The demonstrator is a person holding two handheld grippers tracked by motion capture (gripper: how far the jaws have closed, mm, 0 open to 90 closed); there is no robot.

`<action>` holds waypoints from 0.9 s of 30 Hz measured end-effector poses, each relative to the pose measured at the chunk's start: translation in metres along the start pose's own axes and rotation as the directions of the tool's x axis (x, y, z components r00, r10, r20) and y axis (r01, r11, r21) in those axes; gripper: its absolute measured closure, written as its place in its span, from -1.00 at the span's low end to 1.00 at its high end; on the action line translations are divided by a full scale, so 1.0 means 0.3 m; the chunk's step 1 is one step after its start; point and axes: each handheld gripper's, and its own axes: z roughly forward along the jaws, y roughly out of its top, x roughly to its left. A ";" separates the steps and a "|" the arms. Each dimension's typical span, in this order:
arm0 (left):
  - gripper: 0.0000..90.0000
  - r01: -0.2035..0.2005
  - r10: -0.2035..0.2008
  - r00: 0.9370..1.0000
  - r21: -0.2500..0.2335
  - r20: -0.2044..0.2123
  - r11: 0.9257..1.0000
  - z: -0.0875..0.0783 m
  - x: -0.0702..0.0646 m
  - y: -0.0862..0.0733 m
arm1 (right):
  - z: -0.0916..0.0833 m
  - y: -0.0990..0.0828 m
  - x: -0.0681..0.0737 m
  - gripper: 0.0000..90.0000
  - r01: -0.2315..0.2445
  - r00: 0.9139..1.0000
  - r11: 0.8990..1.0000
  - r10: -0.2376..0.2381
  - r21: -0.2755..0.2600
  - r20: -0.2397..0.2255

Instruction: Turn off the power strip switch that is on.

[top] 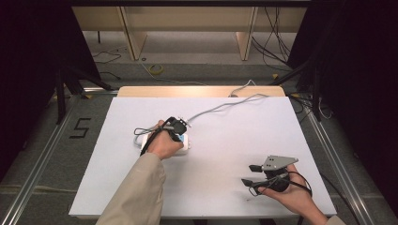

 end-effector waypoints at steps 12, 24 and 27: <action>0.84 0.028 -0.028 1.000 -0.060 0.001 0.998 -0.047 0.017 -0.037 | 0.000 0.000 0.000 -0.11 -0.003 1.000 1.000 0.003 0.001 -0.001; 0.64 0.040 -0.037 0.999 -0.125 0.024 0.991 -0.087 0.030 -0.114 | 0.005 -0.001 0.001 -0.11 0.000 1.000 1.000 0.000 0.004 -0.002; 0.49 0.042 -0.037 0.999 -0.150 0.034 0.988 -0.102 0.027 -0.133 | 0.006 -0.001 0.001 -0.11 -0.001 1.000 1.000 0.001 0.006 -0.005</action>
